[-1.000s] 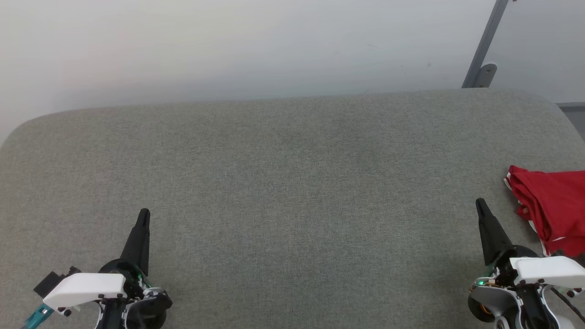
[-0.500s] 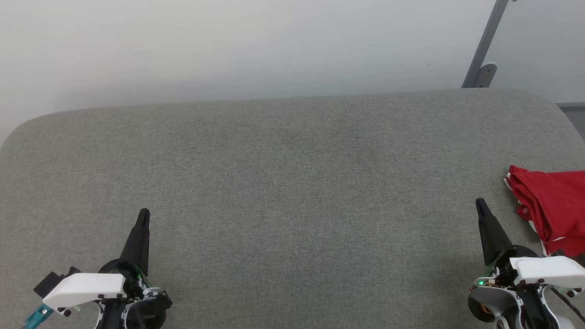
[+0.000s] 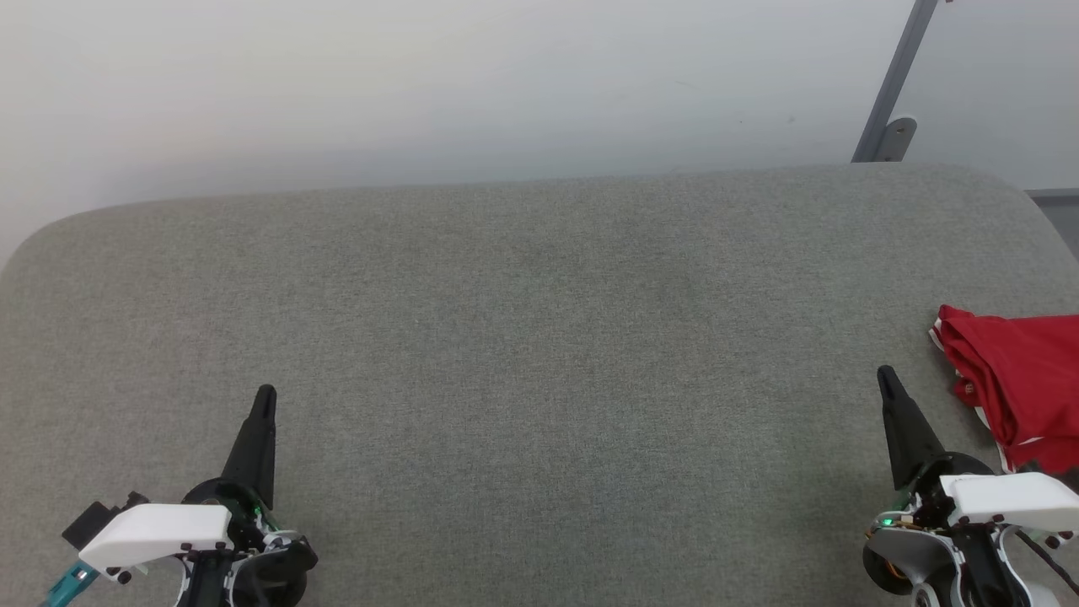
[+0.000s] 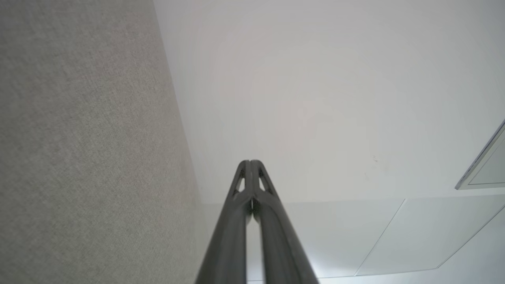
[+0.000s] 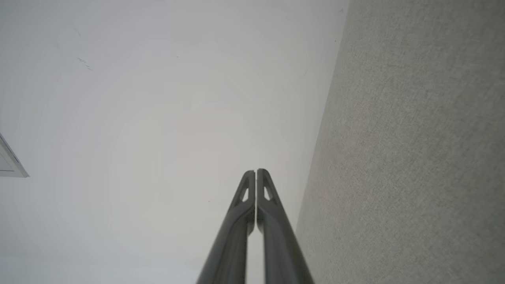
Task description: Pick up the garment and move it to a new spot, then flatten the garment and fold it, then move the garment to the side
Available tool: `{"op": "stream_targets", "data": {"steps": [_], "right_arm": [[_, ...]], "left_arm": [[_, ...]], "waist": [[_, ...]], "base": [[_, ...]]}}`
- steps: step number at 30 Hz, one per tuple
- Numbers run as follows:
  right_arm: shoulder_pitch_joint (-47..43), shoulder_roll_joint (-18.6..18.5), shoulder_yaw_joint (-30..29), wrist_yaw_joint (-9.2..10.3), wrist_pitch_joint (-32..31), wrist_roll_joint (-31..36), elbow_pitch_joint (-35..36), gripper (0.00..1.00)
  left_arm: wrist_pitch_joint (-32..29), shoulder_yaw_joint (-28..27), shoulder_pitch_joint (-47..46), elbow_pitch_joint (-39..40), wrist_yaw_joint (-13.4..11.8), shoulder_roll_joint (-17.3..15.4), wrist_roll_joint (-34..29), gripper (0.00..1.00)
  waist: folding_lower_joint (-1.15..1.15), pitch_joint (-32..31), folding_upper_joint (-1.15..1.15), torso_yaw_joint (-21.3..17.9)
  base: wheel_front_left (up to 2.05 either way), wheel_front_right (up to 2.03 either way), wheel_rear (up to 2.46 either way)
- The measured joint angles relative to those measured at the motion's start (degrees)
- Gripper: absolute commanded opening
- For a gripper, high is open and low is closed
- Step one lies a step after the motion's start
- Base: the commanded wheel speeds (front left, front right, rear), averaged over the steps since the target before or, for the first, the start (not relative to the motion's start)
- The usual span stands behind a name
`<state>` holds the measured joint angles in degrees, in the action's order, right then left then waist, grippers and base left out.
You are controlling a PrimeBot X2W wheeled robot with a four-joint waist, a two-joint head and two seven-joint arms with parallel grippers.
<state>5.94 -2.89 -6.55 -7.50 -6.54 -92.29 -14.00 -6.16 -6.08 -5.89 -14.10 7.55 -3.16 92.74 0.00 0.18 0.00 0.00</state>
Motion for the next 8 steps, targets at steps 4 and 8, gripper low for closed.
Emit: {"op": "stream_targets", "data": {"steps": [4,8], "right_arm": [[0.0,0.0,0.0,0.00,0.0,0.0,0.0,0.00],[0.0,0.0,0.0,0.00,0.0,0.0,0.0,0.00]], "left_arm": [[-0.1,0.0,0.0,0.0,0.0,0.0,0.0,0.00],[-0.2,0.0,0.0,0.0,0.0,0.0,0.0,0.00]], "waist": [[0.00,0.0,0.00,0.0],[0.00,0.0,0.00,0.0]], "base": [[0.00,0.00,0.00],[0.00,0.00,0.00]]}}
